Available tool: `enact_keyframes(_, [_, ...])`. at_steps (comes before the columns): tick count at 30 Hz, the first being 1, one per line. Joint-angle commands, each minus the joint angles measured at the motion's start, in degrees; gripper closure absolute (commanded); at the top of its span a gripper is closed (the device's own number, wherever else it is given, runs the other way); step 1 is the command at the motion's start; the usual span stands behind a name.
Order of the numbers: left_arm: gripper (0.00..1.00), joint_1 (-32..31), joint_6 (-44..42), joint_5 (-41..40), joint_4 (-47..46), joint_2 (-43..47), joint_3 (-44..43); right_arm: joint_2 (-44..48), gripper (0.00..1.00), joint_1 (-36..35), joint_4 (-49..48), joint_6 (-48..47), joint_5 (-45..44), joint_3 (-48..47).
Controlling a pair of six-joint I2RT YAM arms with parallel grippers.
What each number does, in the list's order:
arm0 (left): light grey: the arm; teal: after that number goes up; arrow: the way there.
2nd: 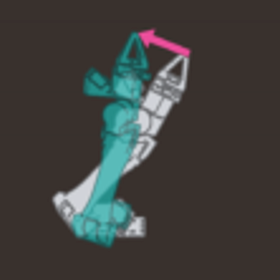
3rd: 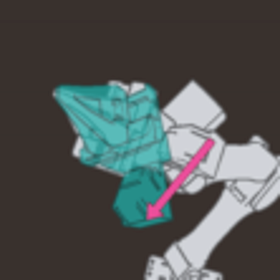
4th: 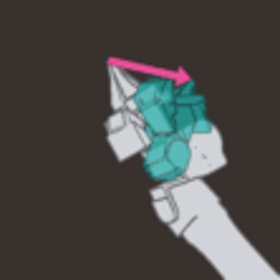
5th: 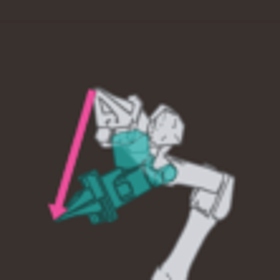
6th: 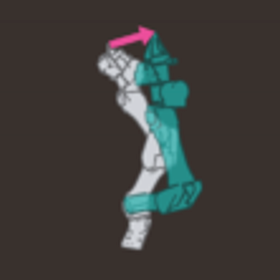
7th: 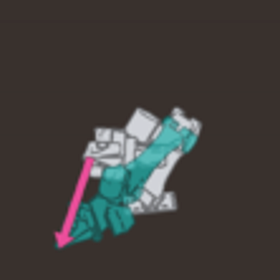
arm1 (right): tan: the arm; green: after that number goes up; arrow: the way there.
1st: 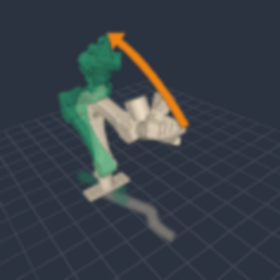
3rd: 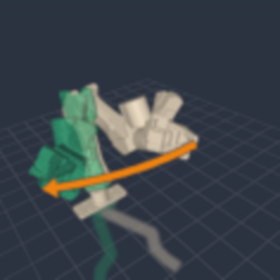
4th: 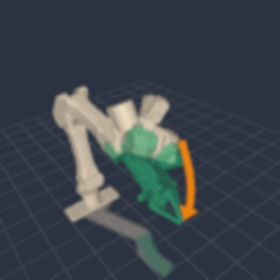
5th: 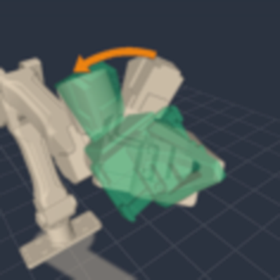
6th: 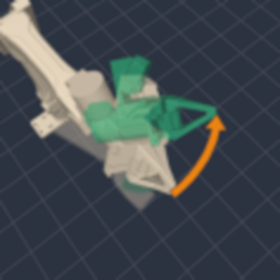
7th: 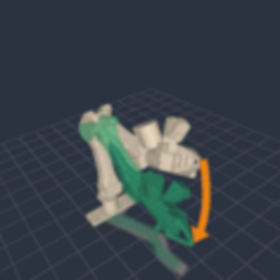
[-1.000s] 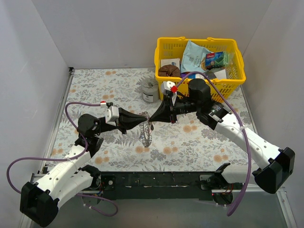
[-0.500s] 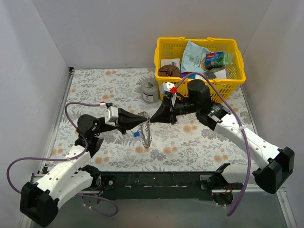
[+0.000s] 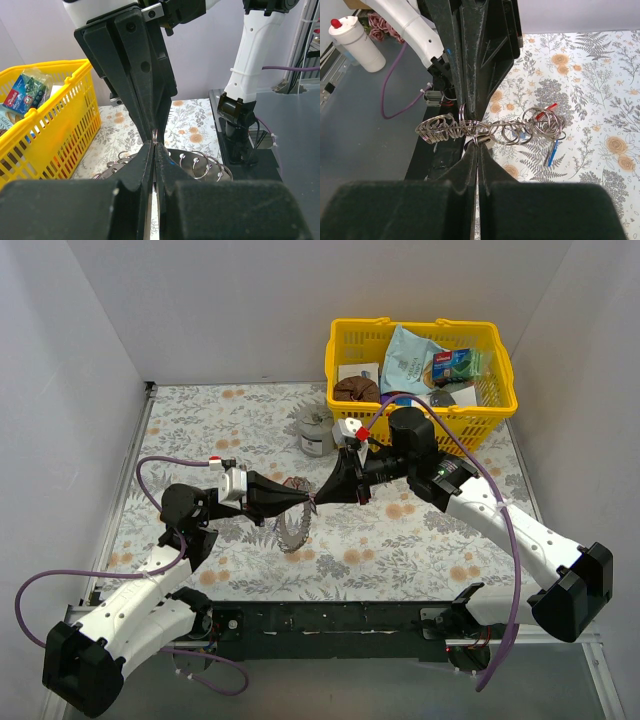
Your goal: Put the keys on the keyring
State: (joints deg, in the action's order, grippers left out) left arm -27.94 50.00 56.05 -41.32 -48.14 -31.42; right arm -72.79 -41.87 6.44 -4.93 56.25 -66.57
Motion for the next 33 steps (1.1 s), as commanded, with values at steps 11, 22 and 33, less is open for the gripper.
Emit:
enact_keyframes(11, [1.0, -0.44, -1.83, -0.94, -2.63, 3.14, -0.4, 6.08, 0.46, -0.14, 4.28, -5.88, -8.09, -1.64])
enact_keyframes(22, [1.0, -0.36, -2.54, -1.12, -1.31, 3.05, -0.84, 8.19, 0.45, -0.06, 0.95, -2.98, -8.08, -4.01])
enact_keyframes(33, [1.0, -0.44, -3.24, -1.56, -0.25, 2.53, -1.19, 7.67, 0.51, -1.11, -5.91, 4.4, -4.3, -3.84])
